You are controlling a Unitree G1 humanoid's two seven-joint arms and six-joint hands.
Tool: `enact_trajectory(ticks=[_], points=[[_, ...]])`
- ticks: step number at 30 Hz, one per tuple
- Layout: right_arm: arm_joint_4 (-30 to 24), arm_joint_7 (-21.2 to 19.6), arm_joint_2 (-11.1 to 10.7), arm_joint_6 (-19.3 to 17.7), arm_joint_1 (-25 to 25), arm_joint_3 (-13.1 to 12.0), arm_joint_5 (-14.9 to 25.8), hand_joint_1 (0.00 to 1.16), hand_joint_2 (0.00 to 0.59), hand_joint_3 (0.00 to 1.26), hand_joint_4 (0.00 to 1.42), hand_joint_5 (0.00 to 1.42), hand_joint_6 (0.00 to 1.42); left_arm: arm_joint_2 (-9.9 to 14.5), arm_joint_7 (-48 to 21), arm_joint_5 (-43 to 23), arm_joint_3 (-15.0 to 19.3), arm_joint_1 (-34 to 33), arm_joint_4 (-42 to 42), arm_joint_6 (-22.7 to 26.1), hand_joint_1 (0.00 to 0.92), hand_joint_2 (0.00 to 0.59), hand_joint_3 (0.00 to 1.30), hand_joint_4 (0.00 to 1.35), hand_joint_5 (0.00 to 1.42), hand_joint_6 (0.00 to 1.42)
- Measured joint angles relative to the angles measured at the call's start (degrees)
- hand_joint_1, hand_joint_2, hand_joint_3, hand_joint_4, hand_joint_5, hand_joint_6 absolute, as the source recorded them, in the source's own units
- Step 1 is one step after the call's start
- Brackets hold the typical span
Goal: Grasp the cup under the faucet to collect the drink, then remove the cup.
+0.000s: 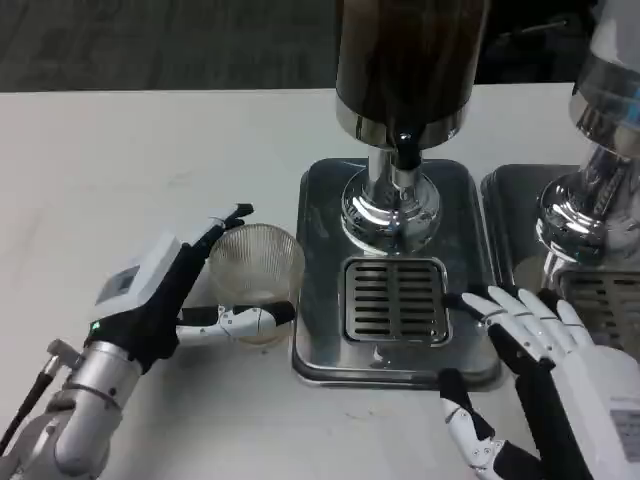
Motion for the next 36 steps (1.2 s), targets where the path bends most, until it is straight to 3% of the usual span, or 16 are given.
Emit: enact_trajectory(ticks=[1, 3, 7, 11, 26, 36], points=[[0.02, -0.01, 0.0, 0.0, 0.0, 0.0, 0.06, 0.47, 0.498, 0.27, 0.17, 0.12, 0.05, 0.0, 0.37, 0.01, -0.18, 0.0, 0.01, 0.08, 0.439, 0.109, 0.26, 0.27, 0.46, 0.4], [0.04, -0.03, 0.0, 0.0, 0.0, -0.02, 0.14, 0.47, 0.495, 0.27, 0.17, 0.12, 0.05, -0.01, 0.83, 0.01, -0.43, 0.0, 0.01, 0.12, 0.44, 0.118, 0.36, 0.41, 0.62, 0.64], [0.06, -0.26, 0.0, -0.01, 0.0, -0.01, 0.34, 0.48, 0.491, 0.27, 0.18, 0.12, 0.05, -0.27, 2.87, 0.03, -0.54, 0.19, 0.09, 0.9, 0.456, 0.126, 0.48, 0.53, 0.77, 0.88], [0.12, -0.51, 0.0, -0.02, -0.03, 0.01, 0.62, 0.49, 0.494, 0.27, 0.18, 0.12, 0.06, -0.58, 5.7, 0.05, -0.53, 0.35, 0.13, 1.76, 0.498, 0.089, 0.62, 0.71, 0.93, 1.11], [0.24, -1.01, -0.07, -0.06, -0.2, 0.01, 1.61, 0.5, 0.496, 0.27, 0.18, 0.12, 0.06, -0.91, 10.13, 0.02, -0.49, 1.88, 0.29, 1.93, 0.551, 0.047, 0.7, 0.8, 0.98, 1.2], [0.24, -1.01, -0.21, -0.14, -0.34, -0.02, 1.79, 0.51, 0.496, 0.27, 0.18, 0.13, 0.08, -0.84, 12.44, -0.08, 1.17, 4.31, -2.78, -1.17, 0.554, 0.045, 0.71, 0.8, 1.0, 1.21]])
